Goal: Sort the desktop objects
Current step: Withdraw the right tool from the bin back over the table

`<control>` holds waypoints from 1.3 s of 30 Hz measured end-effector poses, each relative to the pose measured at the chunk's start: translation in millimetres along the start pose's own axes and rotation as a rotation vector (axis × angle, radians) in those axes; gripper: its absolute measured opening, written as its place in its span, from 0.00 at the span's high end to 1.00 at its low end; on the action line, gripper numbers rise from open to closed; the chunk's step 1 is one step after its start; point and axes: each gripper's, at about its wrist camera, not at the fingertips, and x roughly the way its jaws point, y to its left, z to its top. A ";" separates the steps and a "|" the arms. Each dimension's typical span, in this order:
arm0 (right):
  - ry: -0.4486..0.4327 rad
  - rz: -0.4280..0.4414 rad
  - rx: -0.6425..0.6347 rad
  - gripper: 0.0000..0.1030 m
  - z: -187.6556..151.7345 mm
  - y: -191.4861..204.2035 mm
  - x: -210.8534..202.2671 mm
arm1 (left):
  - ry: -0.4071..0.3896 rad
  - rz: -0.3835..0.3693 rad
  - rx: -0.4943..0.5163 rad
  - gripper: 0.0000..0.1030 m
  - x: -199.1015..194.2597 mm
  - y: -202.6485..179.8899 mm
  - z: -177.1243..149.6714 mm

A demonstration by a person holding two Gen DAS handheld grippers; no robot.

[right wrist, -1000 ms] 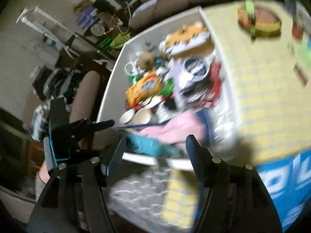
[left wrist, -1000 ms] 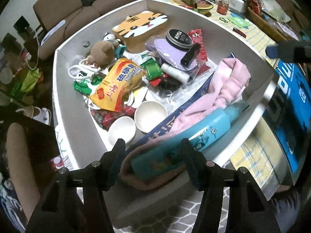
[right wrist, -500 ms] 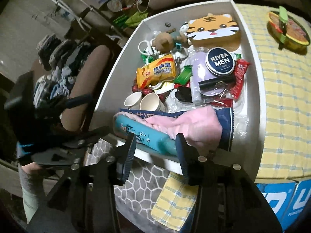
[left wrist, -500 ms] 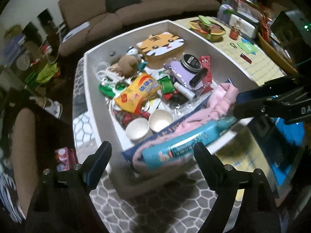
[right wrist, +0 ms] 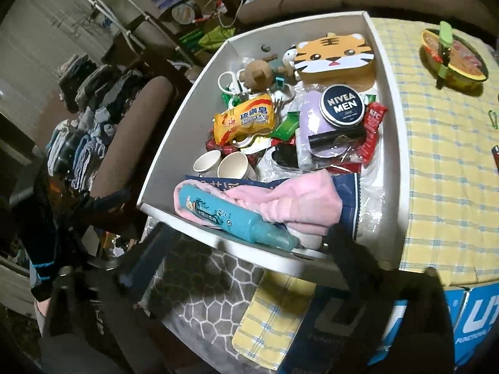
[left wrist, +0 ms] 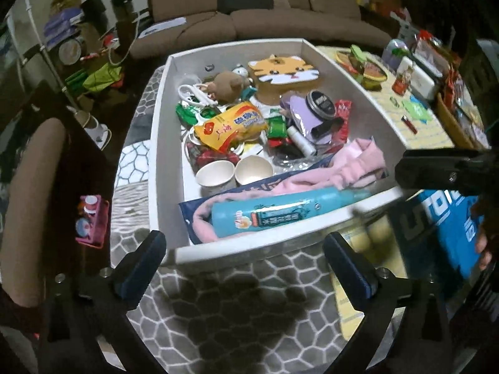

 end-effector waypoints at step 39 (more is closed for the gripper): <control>-0.192 -0.236 -0.035 0.00 -55.9 -179.9 -179.6 | -0.106 -0.140 0.061 0.00 -15.4 -244.0 46.3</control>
